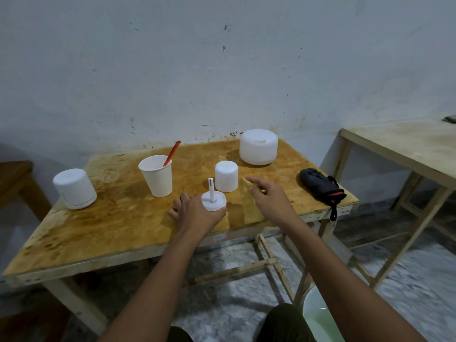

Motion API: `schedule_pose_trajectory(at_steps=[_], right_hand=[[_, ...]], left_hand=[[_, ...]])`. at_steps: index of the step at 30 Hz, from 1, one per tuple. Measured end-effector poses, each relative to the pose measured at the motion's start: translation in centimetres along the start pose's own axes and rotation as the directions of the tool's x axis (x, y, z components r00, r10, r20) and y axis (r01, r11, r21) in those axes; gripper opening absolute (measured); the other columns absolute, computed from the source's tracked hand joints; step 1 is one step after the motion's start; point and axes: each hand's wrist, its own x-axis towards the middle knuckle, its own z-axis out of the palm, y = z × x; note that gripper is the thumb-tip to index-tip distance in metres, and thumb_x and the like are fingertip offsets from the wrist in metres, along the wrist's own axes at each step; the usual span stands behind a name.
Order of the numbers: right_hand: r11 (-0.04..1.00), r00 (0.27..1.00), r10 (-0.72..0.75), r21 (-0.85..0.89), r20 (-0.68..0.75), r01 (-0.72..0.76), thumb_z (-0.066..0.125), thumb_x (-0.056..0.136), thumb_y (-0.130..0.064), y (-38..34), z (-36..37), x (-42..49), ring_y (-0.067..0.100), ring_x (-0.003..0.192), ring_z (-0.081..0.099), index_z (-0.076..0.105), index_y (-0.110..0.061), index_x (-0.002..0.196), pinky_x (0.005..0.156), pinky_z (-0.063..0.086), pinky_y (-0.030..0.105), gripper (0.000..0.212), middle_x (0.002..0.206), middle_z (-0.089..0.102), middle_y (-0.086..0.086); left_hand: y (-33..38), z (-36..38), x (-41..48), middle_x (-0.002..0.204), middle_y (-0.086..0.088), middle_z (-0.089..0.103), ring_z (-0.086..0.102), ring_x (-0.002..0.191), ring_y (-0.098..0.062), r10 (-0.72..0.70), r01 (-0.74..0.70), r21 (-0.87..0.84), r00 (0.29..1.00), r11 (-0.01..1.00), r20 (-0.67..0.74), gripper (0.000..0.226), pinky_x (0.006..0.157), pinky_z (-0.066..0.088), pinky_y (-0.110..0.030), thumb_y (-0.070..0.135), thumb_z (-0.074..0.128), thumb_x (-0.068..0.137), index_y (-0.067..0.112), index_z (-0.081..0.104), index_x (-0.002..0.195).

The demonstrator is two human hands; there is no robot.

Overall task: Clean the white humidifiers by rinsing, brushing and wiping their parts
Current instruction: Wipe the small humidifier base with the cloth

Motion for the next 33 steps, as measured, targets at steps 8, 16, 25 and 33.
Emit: schedule_pose_trajectory(at_steps=[8, 16, 25, 33], right_hand=[[0.9, 0.995, 0.053, -0.427, -0.087, -0.085, 0.049, 0.097, -0.013, 2.7, -4.1, 5.7, 0.009, 0.069, 0.045, 0.052, -0.024, 0.139, 0.053, 0.036, 0.023, 0.043, 0.125, 0.059, 0.005], [0.721, 0.968, 0.252, -0.665, -0.009, -0.194, 0.043, 0.098, -0.018, 5.1, -5.3, 8.8, 0.031, 0.114, 0.056, 0.04, -0.028, 0.147, 0.083, 0.051, 0.042, 0.05, 0.149, 0.042, 0.006], [0.697, 0.997, 0.034, -0.714, -0.065, -0.07, 0.05, 0.096, -0.047, 1.7, -1.2, 8.7, 0.031, 0.124, 0.05, 0.051, -0.024, 0.139, 0.102, 0.042, 0.049, 0.049, 0.139, 0.049, 0.007], [0.852, 0.964, -0.005, -0.503, 0.265, 0.143, 0.07, 0.083, -0.049, 0.4, 4.8, 9.9, 0.025, 0.133, 0.041, 0.027, -0.022, 0.151, 0.105, 0.041, 0.045, 0.085, 0.15, 0.039, 0.006]], left_hand=[[-0.7, 1.3, 0.6, 0.136, -0.002, 0.046, 0.034, 0.128, -0.025, 0.031, -0.036, -0.084, 0.997, 0.996, -0.066, 0.069, 0.103, 0.024, -0.042, 0.064, 0.067, 0.077, 0.022, 0.051, 0.13], [-1.1, 1.8, 1.0, 0.131, 0.0, 0.049, 0.036, 0.125, -0.024, 0.04, -0.05, -0.099, 0.995, 0.994, -0.095, 0.071, 0.104, 0.025, -0.043, 0.065, 0.068, 0.074, 0.023, 0.051, 0.129], [-1.4, 1.3, 1.0, 0.128, 0.004, 0.046, 0.035, 0.122, -0.021, 0.047, -0.05, -0.207, 0.999, 0.977, -0.022, 0.068, 0.104, 0.025, -0.042, 0.054, 0.073, 0.07, 0.027, 0.045, 0.126], [-2.0, 0.7, 1.3, 0.123, 0.006, 0.048, 0.037, 0.12, -0.02, 0.064, -0.053, -0.259, 0.997, 0.964, 0.036, 0.061, 0.104, 0.028, -0.044, 0.056, 0.073, 0.071, 0.03, 0.048, 0.121]])
